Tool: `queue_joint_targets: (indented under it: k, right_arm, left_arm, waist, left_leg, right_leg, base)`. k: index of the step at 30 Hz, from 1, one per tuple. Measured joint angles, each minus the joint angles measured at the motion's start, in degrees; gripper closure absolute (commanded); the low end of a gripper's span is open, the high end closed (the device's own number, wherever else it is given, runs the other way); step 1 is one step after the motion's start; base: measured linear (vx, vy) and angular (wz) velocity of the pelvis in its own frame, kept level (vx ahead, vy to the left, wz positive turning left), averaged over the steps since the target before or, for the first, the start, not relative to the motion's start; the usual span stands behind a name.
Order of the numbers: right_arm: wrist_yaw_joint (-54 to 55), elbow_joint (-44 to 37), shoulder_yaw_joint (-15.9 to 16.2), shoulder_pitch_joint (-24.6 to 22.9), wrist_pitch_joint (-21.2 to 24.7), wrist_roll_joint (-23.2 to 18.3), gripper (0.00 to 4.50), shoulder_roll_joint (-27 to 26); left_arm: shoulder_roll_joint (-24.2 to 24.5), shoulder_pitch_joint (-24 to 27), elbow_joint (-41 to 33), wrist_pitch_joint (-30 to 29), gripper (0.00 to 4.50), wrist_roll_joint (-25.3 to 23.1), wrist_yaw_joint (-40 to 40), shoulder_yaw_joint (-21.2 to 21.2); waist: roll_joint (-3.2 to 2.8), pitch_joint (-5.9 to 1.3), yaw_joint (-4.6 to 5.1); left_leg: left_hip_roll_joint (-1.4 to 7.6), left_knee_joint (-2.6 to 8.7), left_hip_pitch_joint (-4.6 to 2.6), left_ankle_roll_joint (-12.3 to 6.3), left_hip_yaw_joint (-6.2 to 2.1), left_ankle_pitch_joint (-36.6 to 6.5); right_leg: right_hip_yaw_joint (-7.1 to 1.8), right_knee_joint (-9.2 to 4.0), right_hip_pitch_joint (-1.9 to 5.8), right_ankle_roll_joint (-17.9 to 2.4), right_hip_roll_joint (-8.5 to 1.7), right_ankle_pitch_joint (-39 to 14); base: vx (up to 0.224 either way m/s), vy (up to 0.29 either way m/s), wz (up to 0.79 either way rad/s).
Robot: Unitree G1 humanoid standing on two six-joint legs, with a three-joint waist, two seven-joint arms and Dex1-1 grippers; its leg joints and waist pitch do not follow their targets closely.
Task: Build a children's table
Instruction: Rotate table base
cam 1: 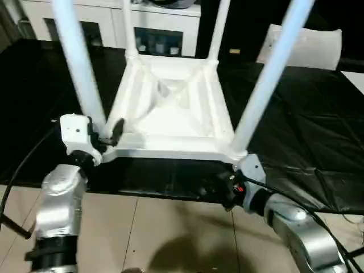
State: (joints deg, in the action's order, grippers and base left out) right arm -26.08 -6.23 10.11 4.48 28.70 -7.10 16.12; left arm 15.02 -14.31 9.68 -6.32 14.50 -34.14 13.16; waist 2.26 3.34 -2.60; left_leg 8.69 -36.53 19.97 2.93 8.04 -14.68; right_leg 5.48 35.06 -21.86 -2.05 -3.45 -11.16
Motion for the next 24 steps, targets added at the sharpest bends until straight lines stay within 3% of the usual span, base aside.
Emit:
queue_joint_targets:
  k: [5, 11, 16, 24]
  right_arm:
    - [2.5, 4.8, 0.0, 2.7, -0.2, 2.3, 0.0, -0.2]
    - [7.2, 15.2, -0.1, 8.7, -2.9, 5.2, 0.0, -2.6]
    - [8.5, 19.3, -0.5, 10.7, -5.0, 5.8, 0.0, -3.4]
    - [8.1, 22.9, -1.1, 11.8, -8.2, 6.9, 0.0, -3.7]
  left_arm:
    - [1.2, 0.0, 0.2, -2.5, 0.1, 4.4, -11.9, -4.7]
    - [1.1, -3.4, 1.9, -7.1, 0.1, 7.1, -20.6, -10.0]
    - [0.0, -3.8, 0.5, -9.8, 0.1, 8.4, -23.5, -13.9]
    - [-1.2, -4.0, -2.0, -12.8, 0.1, 8.3, -25.1, -18.8]
  waist:
    - [0.11, -0.03, -0.66]
    - [0.13, -0.03, -0.45]
    - [0.15, -0.03, -0.22]
    - [0.33, -0.01, 1.05]
  left_leg:
    - [0.27, 0.02, -0.02, 0.03, 0.52, 0.0]
    - [0.37, 0.32, -0.08, 0.31, 0.71, 0.4]
    - [0.61, 0.54, -0.19, 0.44, 0.98, 0.5]
    - [0.78, 0.75, -0.5, 0.51, 1.38, 0.6]
  right_leg:
    - [-0.01, 0.01, -0.01, 0.0, -0.06, 0.0]
    - [-0.04, 0.18, -0.19, 0.0, -0.04, 0.0]
    - [-0.03, 0.17, -0.23, 0.0, 0.03, 0.0]
    - [-0.09, 0.15, -0.23, -0.2, 0.07, 0.1]
  base:
    - [0.0, 0.0, 0.0]
    - [0.0, 0.0, 0.0]
    - [0.0, 0.0, 0.0]
    - [0.0, 0.0, 0.0]
